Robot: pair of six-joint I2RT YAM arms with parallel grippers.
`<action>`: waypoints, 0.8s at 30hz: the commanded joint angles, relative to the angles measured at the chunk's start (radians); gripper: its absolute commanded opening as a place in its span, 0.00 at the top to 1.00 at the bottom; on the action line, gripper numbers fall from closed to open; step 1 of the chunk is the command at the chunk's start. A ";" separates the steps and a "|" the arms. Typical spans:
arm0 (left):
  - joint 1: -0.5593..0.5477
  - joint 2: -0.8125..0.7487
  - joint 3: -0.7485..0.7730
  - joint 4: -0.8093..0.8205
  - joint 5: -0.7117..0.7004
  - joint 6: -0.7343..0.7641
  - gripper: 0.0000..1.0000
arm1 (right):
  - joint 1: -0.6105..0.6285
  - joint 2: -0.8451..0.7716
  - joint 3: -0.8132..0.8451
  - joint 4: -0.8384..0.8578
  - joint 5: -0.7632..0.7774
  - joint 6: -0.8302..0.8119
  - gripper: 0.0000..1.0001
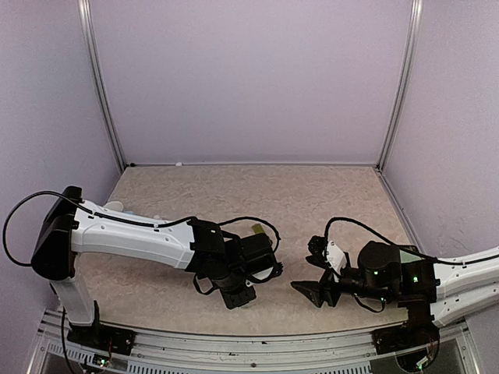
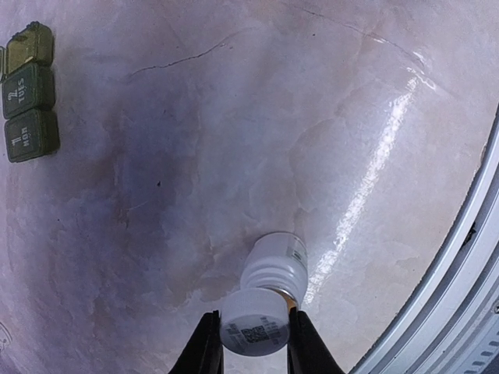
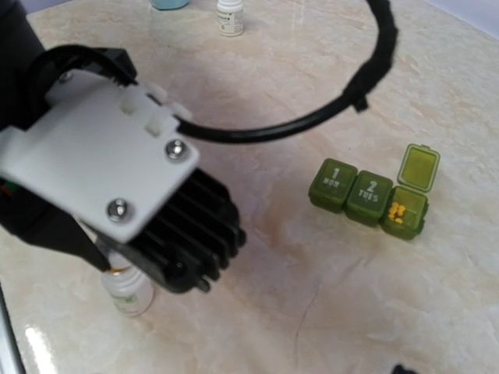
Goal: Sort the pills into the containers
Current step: Close the lid of the pill bottle.
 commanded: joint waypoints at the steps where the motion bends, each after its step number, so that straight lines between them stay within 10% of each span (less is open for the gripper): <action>1: 0.002 0.010 0.026 -0.011 0.000 0.002 0.77 | -0.007 -0.014 0.015 -0.007 -0.007 -0.004 0.23; 24: -0.004 0.015 0.033 -0.021 -0.012 -0.004 0.77 | -0.007 -0.006 0.034 -0.017 -0.009 -0.019 0.23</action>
